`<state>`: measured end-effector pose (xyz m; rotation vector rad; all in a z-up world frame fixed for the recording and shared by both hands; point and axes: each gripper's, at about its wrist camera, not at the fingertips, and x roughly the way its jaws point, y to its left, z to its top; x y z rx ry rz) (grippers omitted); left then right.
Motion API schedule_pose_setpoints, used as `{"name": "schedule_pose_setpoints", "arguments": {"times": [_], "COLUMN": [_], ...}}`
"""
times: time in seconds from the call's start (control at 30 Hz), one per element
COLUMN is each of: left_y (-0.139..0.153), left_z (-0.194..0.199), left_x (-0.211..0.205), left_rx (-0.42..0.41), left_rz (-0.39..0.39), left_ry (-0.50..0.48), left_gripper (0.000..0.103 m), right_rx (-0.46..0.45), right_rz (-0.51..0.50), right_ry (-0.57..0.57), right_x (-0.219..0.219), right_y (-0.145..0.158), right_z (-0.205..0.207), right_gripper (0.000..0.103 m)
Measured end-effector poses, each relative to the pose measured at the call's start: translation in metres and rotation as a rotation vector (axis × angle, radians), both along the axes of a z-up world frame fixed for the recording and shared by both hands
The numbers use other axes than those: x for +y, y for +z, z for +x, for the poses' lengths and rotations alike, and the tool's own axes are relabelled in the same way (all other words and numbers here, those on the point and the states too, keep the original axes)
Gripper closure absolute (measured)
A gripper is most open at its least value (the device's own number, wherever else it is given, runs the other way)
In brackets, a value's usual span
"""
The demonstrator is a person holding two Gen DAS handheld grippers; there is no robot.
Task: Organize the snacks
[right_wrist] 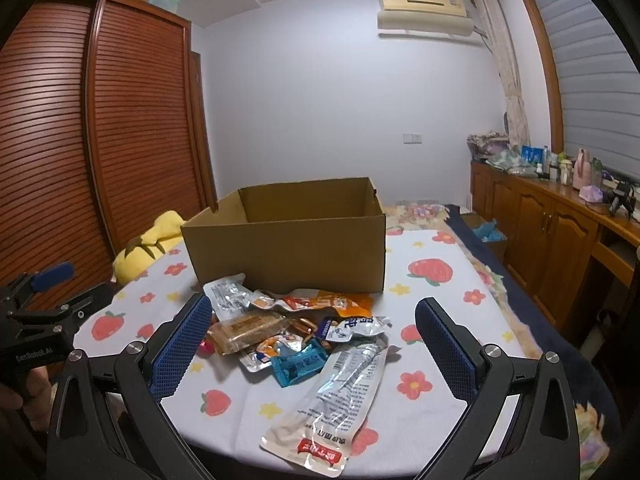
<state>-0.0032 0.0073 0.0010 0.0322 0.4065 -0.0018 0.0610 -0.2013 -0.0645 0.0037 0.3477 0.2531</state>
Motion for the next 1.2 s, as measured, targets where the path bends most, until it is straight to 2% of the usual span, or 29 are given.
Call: {"name": "schedule_pose_setpoints", "arguments": {"times": [0.37,0.7,0.97,1.2], "left_y": [-0.015,-0.036,-0.049,-0.057], "left_z": [0.016,0.047,0.072,0.094], "left_x": [-0.002,-0.020,-0.036,-0.045], "left_rx": [0.062,0.152,0.267,0.342], "left_rz": [-0.029,-0.010,0.008,0.001], "left_ry": [-0.035,-0.131,-0.221,-0.302], "left_gripper": [0.007,0.008,0.009,0.019], "right_rx": [0.040,0.193,0.295,0.321], "right_rz": [-0.020,-0.042,-0.036,-0.043], "right_ry": [-0.009,0.021,0.039,0.040], "right_x": [-0.003,-0.017,-0.022,-0.022], "right_y": [-0.007,-0.040,-0.062,-0.071], "right_z": [0.010,0.039,0.052,0.057], "right_gripper": [0.000,0.006,0.011,0.011]}}
